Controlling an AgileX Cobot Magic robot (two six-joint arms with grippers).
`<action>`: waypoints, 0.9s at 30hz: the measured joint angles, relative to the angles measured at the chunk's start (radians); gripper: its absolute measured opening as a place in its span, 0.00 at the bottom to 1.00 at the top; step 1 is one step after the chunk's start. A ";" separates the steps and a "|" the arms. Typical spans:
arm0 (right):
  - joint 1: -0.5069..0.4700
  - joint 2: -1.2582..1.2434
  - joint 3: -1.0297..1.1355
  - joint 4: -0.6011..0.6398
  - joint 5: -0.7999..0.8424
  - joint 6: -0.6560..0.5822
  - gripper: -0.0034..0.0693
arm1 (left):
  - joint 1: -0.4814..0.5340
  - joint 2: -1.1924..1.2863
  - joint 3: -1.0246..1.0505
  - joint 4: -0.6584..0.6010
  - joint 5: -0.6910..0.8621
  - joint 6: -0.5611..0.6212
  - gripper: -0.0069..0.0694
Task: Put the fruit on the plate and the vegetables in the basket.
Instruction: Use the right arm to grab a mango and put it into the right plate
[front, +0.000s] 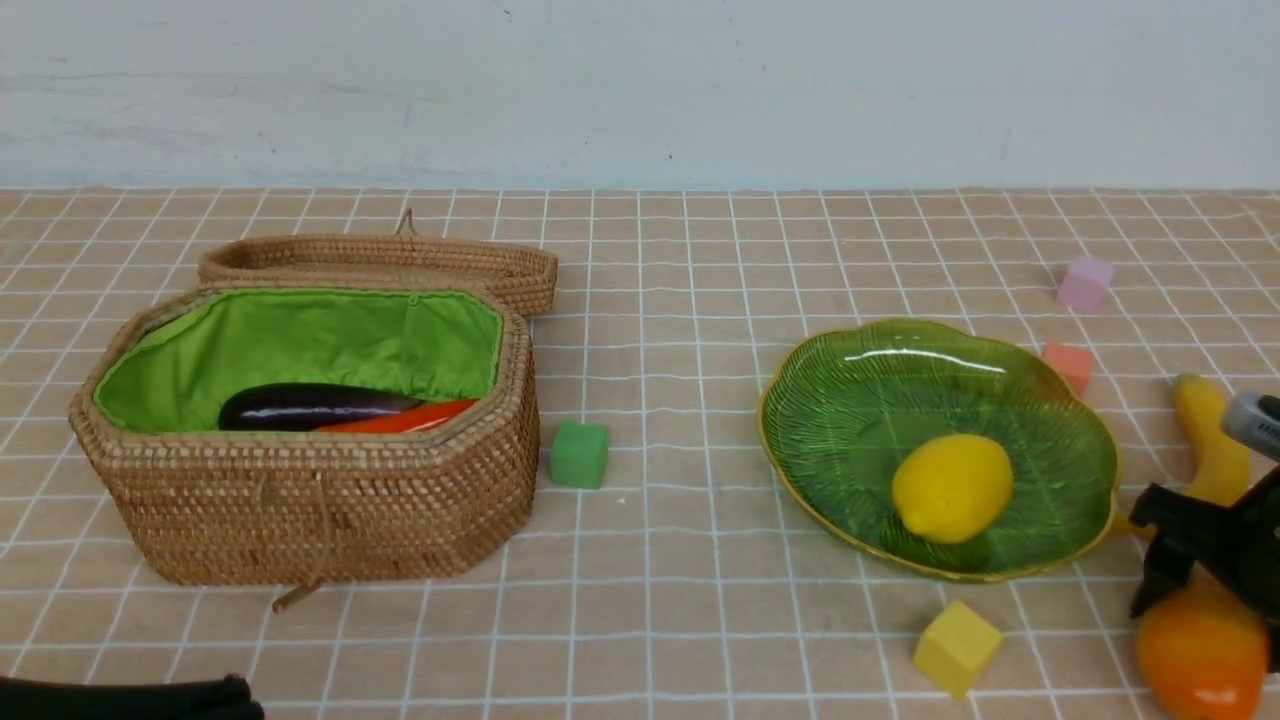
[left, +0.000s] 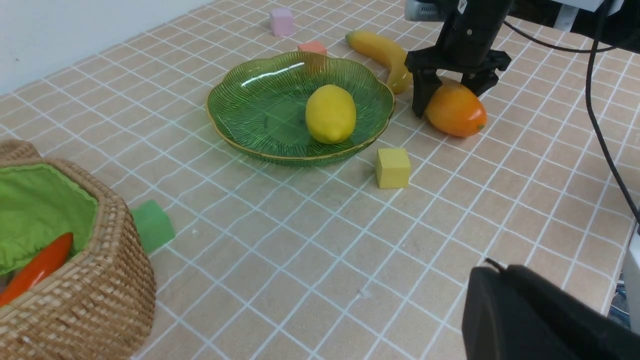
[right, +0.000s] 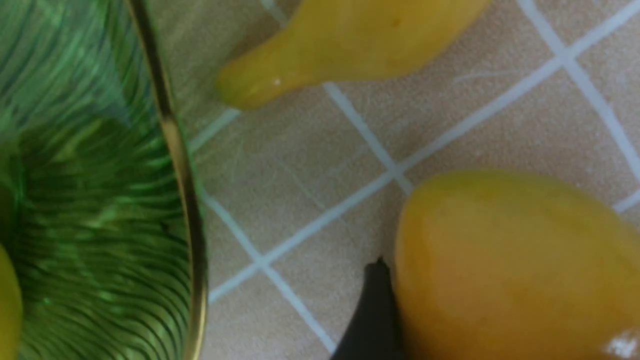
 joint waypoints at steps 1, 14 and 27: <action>0.000 0.000 -0.001 0.003 0.005 -0.024 0.83 | 0.000 0.000 0.000 0.002 0.000 0.000 0.07; 0.126 -0.201 -0.127 0.078 0.061 -0.160 0.83 | 0.000 0.012 0.000 -0.001 -0.084 0.001 0.07; 0.168 0.104 -0.456 0.044 0.044 -0.301 0.98 | 0.000 0.015 0.000 -0.012 -0.096 0.001 0.07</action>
